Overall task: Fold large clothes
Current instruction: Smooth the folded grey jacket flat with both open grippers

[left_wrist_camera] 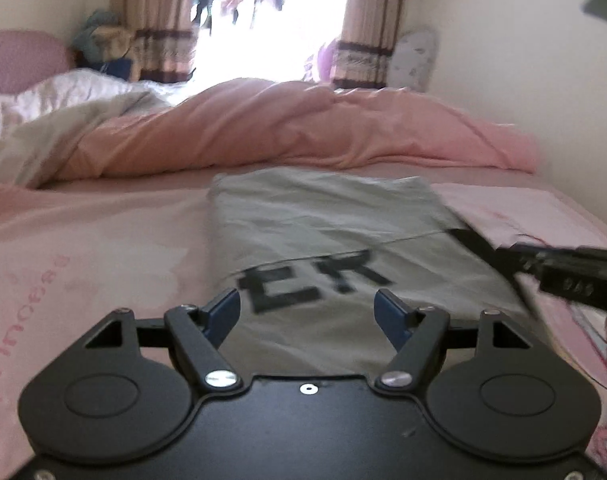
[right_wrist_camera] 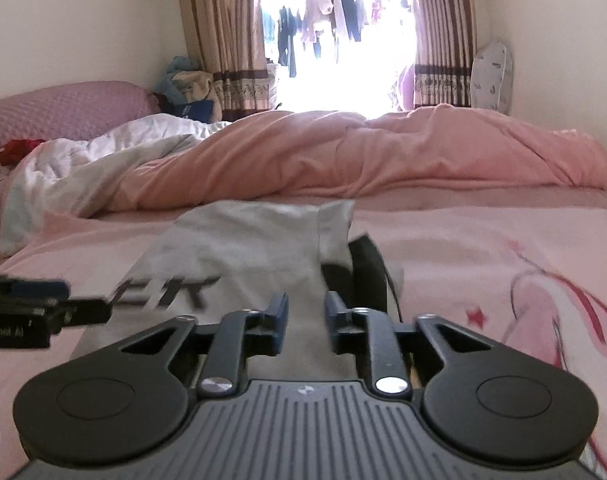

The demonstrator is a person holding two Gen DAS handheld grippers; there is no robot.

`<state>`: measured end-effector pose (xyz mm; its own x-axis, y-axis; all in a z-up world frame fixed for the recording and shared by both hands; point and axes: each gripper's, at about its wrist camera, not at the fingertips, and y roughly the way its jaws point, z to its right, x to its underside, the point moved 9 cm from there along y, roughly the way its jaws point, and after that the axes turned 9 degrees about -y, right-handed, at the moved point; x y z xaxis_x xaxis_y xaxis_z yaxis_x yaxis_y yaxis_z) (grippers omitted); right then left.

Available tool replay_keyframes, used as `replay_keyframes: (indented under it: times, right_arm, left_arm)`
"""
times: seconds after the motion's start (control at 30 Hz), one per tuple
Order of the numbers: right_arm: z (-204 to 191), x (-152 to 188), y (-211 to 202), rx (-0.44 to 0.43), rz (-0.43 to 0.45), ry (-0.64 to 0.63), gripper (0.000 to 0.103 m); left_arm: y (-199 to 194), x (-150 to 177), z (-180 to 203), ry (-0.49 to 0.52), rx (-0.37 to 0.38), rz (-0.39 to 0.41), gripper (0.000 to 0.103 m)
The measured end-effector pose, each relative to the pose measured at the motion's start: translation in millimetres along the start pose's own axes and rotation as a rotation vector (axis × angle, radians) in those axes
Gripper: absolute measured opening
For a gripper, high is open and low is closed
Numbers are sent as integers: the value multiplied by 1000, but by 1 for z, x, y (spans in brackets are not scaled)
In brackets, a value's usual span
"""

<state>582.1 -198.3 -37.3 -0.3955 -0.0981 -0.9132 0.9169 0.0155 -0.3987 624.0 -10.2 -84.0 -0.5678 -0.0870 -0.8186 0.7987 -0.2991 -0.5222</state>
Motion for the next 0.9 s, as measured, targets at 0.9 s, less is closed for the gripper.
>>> replay_keyframes:
  times: [0.9]
  right_arm:
    - [23,21,52,2,-82,63,13]
  left_arm:
    - [41,-4,10,-4,42,-63,77]
